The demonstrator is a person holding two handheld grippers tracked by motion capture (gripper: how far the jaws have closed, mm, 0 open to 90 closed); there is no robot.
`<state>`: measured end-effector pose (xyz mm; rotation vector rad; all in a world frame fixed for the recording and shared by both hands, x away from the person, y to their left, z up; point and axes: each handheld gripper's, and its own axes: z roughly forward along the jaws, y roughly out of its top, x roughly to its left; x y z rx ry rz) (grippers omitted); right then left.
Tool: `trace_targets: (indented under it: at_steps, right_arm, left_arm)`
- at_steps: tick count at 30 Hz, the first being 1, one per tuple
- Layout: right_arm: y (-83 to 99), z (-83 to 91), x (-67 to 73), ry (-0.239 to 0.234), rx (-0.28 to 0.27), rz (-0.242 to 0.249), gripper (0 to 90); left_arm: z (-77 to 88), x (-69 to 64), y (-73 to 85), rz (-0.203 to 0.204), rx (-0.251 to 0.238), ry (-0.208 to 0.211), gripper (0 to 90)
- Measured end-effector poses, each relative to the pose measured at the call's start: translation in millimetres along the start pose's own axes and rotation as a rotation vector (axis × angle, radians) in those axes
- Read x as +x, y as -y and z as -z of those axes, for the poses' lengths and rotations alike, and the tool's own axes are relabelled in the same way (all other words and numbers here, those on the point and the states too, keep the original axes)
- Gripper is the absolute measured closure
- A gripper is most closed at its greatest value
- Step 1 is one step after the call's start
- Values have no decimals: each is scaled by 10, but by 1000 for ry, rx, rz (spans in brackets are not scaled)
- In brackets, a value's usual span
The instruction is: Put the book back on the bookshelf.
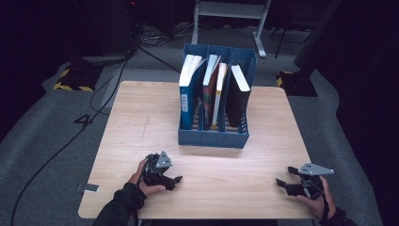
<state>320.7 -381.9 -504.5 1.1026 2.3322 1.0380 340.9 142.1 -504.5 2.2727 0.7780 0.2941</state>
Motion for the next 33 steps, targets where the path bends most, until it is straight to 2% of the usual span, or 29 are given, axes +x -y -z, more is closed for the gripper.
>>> trace_targets:
  at_steps: [33]
  right_arm:
    - [-5,-6,-10,-9,4,2,208]
  left_arm:
    - [-9,9,-8,-4,1,6,140]
